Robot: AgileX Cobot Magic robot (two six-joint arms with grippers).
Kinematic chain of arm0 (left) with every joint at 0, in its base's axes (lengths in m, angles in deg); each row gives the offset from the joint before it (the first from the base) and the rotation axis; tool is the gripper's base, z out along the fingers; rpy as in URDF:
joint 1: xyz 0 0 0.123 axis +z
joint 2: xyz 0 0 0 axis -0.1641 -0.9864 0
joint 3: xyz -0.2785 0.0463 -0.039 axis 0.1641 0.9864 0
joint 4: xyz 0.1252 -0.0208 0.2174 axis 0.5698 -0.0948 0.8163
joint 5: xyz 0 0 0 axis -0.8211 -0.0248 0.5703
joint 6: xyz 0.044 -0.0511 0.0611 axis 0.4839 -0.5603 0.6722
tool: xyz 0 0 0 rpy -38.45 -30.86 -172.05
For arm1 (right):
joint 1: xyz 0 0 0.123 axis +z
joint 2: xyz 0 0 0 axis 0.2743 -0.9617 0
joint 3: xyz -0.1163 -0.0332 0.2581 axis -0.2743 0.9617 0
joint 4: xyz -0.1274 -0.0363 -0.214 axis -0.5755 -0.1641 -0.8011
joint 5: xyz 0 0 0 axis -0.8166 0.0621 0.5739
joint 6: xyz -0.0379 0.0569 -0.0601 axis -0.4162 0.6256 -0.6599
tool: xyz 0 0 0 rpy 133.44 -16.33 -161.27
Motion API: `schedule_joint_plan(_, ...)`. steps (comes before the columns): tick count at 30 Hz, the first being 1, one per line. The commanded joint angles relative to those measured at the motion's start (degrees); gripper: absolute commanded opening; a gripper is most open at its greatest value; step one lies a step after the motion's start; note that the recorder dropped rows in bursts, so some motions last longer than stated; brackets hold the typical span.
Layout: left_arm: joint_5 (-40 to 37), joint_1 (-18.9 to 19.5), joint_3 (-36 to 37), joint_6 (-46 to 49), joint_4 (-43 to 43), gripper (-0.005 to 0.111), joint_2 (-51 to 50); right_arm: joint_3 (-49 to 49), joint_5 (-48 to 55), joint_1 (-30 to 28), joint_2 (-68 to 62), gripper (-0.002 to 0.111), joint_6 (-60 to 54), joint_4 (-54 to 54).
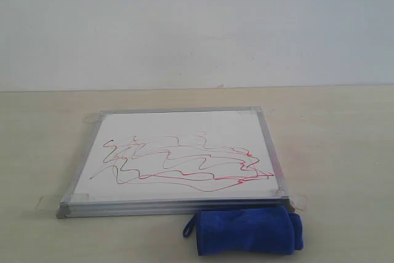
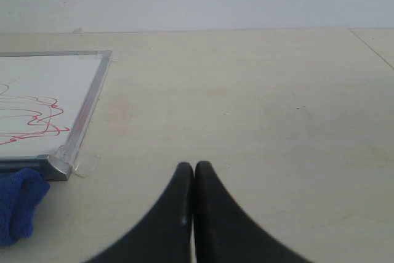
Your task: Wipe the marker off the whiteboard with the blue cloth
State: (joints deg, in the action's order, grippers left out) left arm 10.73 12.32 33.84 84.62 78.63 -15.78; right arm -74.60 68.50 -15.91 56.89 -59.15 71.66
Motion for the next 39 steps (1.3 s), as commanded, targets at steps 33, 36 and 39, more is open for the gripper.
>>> schedule_joint_plan(33, 0.33, -0.11, 0.22, -0.30, -0.12, 0.004, 0.13, -0.04, -8.68, -0.44, 0.23, 0.000, -0.63, -0.17)
schedule_joint_plan(36, 0.33, -0.11, 0.22, -0.30, -0.12, 0.004, 0.13, -0.04, -19.25, -0.44, 0.23, 0.000, -0.63, -0.17)
schedule_joint_plan(39, 0.33, -0.11, 0.22, -0.30, -0.12, 0.004, 0.13, -0.04, -34.83, -0.44, 0.23, 0.000, 0.85, -0.06)
